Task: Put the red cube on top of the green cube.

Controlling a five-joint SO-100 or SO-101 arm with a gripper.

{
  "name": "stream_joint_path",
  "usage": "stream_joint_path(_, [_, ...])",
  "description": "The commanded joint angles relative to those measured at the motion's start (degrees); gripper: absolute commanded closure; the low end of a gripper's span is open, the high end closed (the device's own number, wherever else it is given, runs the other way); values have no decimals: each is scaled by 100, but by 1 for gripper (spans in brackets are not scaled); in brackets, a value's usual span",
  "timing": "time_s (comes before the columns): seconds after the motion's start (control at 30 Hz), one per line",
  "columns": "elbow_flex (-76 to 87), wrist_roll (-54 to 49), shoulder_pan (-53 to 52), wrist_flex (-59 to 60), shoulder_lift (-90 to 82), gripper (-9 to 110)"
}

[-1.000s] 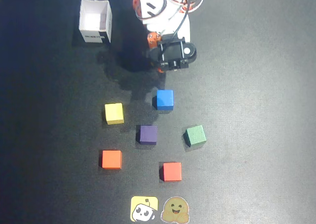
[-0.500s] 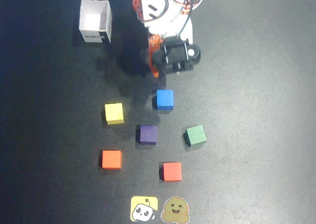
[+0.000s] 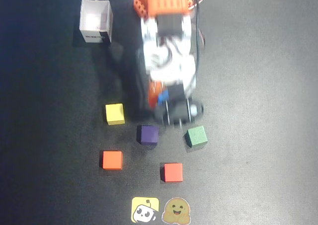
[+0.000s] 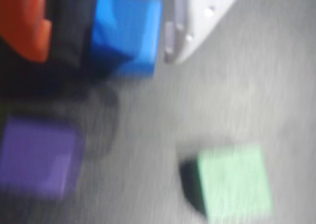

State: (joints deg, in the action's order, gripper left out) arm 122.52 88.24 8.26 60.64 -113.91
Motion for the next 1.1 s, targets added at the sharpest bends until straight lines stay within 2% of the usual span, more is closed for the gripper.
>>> stream_joint_path(0.0, [-870, 105, -62, -88, 642, 83])
stream_joint_path(0.8, [-3138, 519, 70, -492, 3190, 83])
stream_joint_path(1.07, [-3586, 615, 88, -677, 3674, 75])
